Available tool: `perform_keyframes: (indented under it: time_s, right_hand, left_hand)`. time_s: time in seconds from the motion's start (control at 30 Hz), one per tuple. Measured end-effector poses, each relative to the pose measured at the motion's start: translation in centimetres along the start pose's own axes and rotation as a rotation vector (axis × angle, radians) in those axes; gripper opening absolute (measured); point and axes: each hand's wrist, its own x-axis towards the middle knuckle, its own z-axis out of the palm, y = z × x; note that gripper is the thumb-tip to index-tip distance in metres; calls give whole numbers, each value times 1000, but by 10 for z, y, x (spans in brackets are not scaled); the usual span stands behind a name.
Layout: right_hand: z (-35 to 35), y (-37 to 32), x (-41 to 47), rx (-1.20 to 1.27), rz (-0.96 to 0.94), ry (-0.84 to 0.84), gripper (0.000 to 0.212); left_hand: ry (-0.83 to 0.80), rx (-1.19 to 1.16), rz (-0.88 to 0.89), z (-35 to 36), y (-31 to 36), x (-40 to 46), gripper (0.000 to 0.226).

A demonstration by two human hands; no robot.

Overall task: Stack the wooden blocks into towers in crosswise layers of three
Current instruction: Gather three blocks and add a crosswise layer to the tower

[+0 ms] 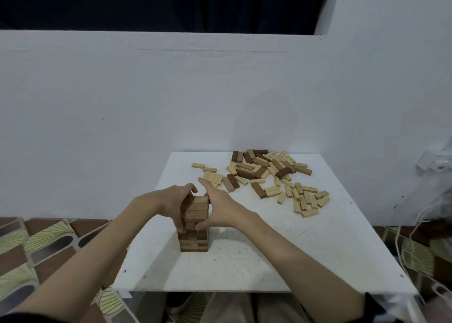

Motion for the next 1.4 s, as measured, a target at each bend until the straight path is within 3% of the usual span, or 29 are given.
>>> perform_keyframes:
  time_s: [0.23,0.43,0.57,0.63,0.7,0.77,0.8,0.87,0.97,1.0,1.13,1.4]
  right_hand:
    - [-2,-1,-4,-30,-10,-14,123]
    - [2,-5,1,-116,-44,21,121]
    - [-3,-6,-5,22,0,-24,127]
    - [-13,-5,-11,162,52,-59,124]
    - [-24,-5,-16,328,114,-27,100]
    - [-30,-5,-20,568,157,59,63]
    - [-30,-4,-21,709,181,79,61]
    - [-22,2,-14,923,261,56,77]
    - [-5,7,0,1092,428,44,99]
    - [-3,7,3,1111,461,45,101]
    - [-8,-17,-10,1125,437,18,72]
    - [-2,-29,-4,1178,439,-4,85]
  left_hand:
    - [-18,-20,-25,0,-2,-7,115]
    - [19,-37,-52,4,-6,-9,111]
    - [0,-102,-80,0,-10,-15,120]
    - [-71,-243,-127,-10,-17,-23,120]
    - [-114,-468,-194,-20,-24,-33,99]
    - [-19,-753,-255,-22,-25,-36,62]
    - [49,-894,-280,-18,-23,-36,52]
    - [71,-1125,-328,-10,-17,-34,70]
    - [-41,-1305,-351,-2,-4,-32,96]
    - [-48,-1336,-350,-3,-1,-31,99]
    - [8,-1371,-354,-9,8,-31,102]
    - [6,-1388,-324,-10,16,-33,98]
